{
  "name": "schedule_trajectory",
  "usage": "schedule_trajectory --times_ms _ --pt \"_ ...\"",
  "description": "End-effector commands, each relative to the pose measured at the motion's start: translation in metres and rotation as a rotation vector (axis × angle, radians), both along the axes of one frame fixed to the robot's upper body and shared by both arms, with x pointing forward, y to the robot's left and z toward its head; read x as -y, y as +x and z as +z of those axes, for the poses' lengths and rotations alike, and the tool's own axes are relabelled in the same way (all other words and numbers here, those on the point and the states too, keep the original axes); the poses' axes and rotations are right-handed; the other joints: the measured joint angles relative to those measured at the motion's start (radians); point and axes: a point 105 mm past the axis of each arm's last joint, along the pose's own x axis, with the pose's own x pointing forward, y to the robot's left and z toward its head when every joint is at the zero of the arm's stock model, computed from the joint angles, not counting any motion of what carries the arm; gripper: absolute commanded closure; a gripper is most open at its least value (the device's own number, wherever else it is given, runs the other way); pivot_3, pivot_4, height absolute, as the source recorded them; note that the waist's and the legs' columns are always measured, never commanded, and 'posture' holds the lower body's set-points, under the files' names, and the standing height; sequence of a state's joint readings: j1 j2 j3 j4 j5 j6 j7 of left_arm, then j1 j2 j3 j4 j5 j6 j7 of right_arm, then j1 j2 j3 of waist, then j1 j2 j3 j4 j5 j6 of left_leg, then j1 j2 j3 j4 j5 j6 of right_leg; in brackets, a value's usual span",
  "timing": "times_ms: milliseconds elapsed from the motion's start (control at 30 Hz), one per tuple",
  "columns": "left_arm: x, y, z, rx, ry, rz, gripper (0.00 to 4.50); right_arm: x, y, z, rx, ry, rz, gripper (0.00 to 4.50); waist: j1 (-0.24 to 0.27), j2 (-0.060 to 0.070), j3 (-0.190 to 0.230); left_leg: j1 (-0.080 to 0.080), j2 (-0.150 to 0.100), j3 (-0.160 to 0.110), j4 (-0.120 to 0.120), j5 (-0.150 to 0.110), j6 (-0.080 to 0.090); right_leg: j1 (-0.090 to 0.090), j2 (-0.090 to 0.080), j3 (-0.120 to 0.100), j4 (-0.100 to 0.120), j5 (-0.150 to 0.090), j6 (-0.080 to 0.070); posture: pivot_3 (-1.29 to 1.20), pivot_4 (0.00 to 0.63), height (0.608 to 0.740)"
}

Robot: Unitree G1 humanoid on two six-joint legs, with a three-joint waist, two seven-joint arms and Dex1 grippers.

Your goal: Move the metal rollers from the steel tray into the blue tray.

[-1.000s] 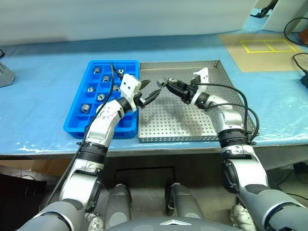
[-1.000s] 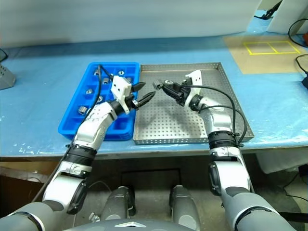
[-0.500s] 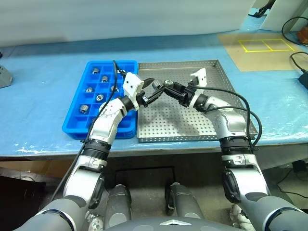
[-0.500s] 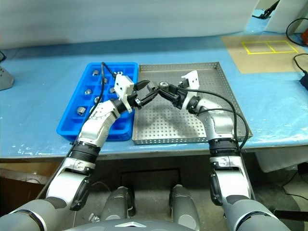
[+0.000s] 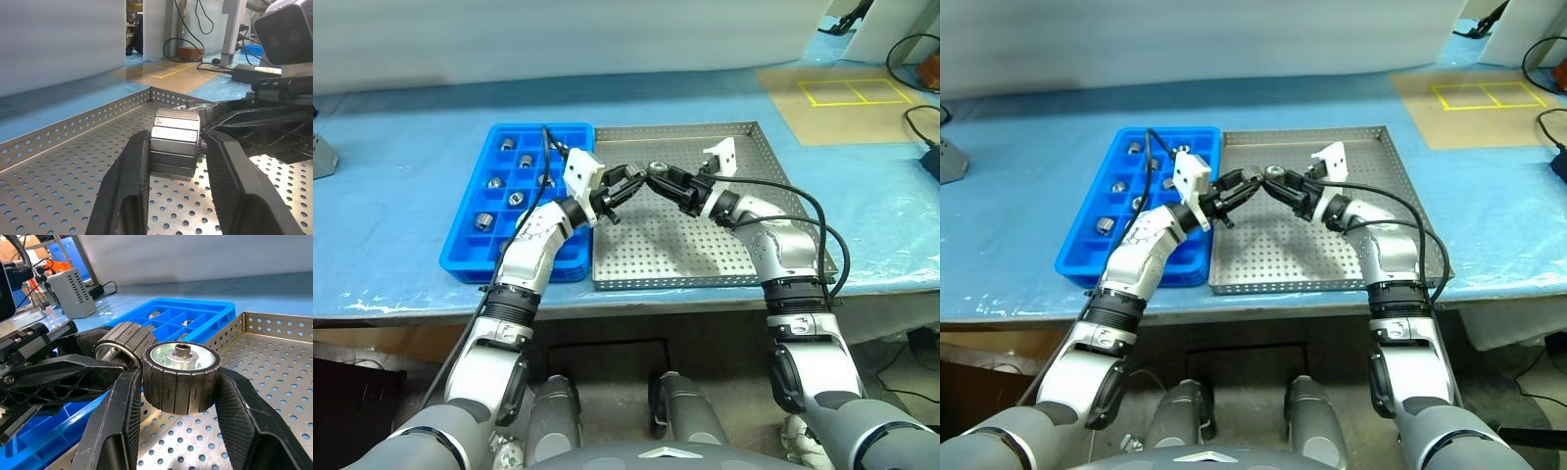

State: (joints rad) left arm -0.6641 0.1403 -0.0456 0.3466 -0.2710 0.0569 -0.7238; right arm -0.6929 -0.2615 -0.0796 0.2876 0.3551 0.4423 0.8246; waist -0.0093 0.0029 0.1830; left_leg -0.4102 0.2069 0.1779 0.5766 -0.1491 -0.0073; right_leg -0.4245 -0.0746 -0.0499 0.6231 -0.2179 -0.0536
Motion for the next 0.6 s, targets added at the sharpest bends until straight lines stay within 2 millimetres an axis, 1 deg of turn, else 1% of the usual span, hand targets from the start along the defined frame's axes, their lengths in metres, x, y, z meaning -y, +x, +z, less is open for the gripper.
schedule_trajectory --times_ms 33,100,167,233,333,433,600 --pt "-0.002 0.0 0.017 0.037 -0.052 0.022 3.21 -0.008 0.0 0.016 0.073 0.021 0.024 2.65 0.0 0.0 0.0 0.0 0.0 0.0 0.0 0.0 0.0 0.0 0.0 0.0 0.0 0.0 0.0 -0.28 0.15 0.74" --pt "-0.01 0.005 0.02 0.034 -0.082 0.085 3.21 -0.003 0.009 0.016 0.075 0.027 -0.035 2.65 -0.002 0.0 0.0 0.0 0.0 0.0 0.0 0.0 0.0 0.0 0.0 0.0 0.0 0.0 0.0 -0.27 0.15 0.74" --pt "-0.029 0.018 0.018 0.012 -0.11 0.212 3.21 0.004 0.018 0.019 0.086 0.033 -0.099 2.65 -0.004 0.0 0.0 0.0 0.0 0.0 0.0 0.0 0.0 0.0 0.0 0.0 0.0 0.0 0.0 -0.26 0.15 0.74" --pt "-0.045 0.025 0.017 0.009 -0.116 0.313 3.21 0.001 0.024 0.028 0.104 0.056 -0.151 2.65 -0.003 0.0 0.0 0.0 0.0 0.0 0.0 0.0 -0.001 0.0 0.0 0.0 0.001 0.0 0.0 -0.25 0.15 0.74" --pt "-0.058 0.029 0.019 0.009 -0.142 0.382 3.21 -0.002 0.028 0.036 0.12 0.082 -0.189 2.65 0.0 0.0 0.0 0.0 0.0 0.0 -0.001 0.0 -0.001 0.0 0.0 0.0 0.0 0.0 0.0 -0.22 0.15 0.74" --pt "-0.083 0.034 0.023 0.039 -0.146 0.525 3.21 -0.007 0.036 0.044 0.148 0.119 -0.254 2.65 0.002 0.0 0.0 0.0 0.0 0.0 -0.001 0.0 0.0 0.0 0.0 0.0 -0.001 0.0 0.0 -0.18 0.15 0.74" --pt "-0.111 0.031 0.028 0.074 -0.17 0.651 3.21 -0.019 0.043 0.05 0.161 0.145 -0.258 2.65 0.011 0.0 0.0 0.0 0.0 0.0 -0.001 0.0 -0.001 0.0 0.0 0.0 0.0 0.0 0.0 -0.12 0.15 0.74"
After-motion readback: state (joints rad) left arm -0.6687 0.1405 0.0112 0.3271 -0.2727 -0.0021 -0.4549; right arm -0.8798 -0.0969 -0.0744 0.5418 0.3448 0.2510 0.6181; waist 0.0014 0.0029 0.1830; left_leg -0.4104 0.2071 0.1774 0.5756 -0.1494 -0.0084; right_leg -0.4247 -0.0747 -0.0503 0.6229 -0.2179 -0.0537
